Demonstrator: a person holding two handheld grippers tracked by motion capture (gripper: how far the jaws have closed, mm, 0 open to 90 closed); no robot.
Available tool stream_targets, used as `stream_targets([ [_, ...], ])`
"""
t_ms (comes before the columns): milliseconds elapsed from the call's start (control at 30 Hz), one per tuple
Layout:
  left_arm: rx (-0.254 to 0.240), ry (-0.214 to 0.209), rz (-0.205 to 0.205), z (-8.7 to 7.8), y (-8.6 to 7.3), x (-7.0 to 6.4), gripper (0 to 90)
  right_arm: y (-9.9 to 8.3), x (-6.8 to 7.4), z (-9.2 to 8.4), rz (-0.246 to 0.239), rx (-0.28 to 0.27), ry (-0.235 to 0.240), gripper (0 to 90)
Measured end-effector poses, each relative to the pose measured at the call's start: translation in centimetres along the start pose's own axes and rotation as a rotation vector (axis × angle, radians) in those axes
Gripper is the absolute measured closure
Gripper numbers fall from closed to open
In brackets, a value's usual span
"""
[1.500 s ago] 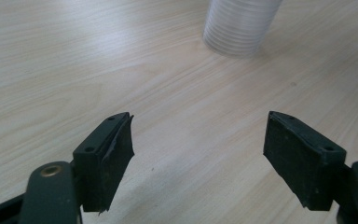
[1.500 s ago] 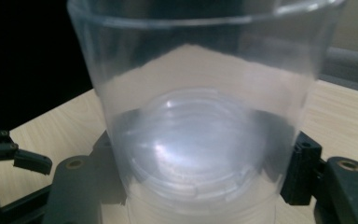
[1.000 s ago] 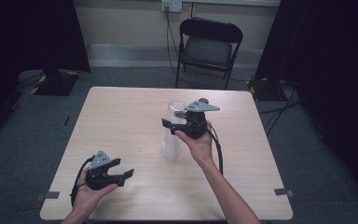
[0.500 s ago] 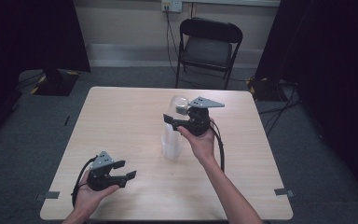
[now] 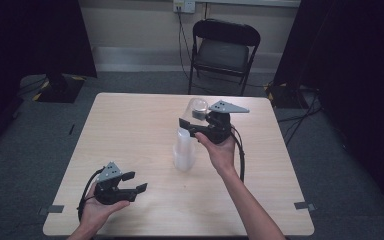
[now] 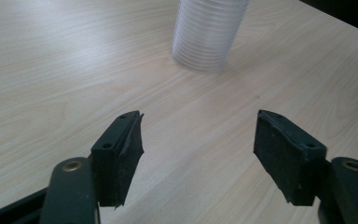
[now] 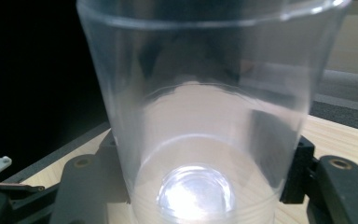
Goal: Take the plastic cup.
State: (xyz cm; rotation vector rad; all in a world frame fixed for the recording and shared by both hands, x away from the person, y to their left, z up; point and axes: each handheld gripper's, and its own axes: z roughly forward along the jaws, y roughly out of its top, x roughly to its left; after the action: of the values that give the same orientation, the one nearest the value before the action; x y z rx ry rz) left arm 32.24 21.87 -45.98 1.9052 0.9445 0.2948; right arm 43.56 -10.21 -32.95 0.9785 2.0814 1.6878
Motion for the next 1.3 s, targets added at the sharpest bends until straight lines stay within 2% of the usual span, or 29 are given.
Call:
stream_targets([
  [100,-0.003,0.008,0.016,0.0,0.1,-0.2,35.3,0.3,-0.2,-0.5,0.006,-0.01,-0.003,37.4],
  [300,-0.023,0.02,0.021,0.0,0.4,-0.4,35.9,1.1,-0.8,-2.2,0.02,-0.046,-0.02,37.6],
  [400,-0.041,0.02,0.022,-0.1,0.5,-0.5,36.5,1.2,-1.2,-3.2,0.021,-0.044,-0.037,37.6],
  [467,-0.039,0.003,0.025,0.0,0.6,-0.5,38.1,1.0,-1.5,-3.7,0.022,-0.041,-0.043,37.6],
  [533,-0.052,-0.002,0.027,0.0,0.6,-0.5,39.7,0.8,-1.7,-4.4,0.03,-0.043,-0.049,37.7],
  [733,-0.046,-0.041,0.028,0.2,0.6,-0.7,43.5,-0.2,-2.4,-5.7,0.052,-0.037,-0.058,37.9],
  [867,-0.054,-0.046,0.03,0.0,0.6,-0.6,45.7,-1.1,-2.8,-6.2,0.08,-0.036,-0.049,38.0],
  [1100,-0.094,-0.052,0.017,-0.2,1.0,-0.8,51.2,-3.1,-3.0,-6.4,0.135,-0.008,-0.029,38.2],
  [1300,-0.139,-0.082,0.037,-0.3,1.5,-1.2,55.7,-4.4,-2.9,-6.7,0.151,0.011,-0.021,38.6],
])
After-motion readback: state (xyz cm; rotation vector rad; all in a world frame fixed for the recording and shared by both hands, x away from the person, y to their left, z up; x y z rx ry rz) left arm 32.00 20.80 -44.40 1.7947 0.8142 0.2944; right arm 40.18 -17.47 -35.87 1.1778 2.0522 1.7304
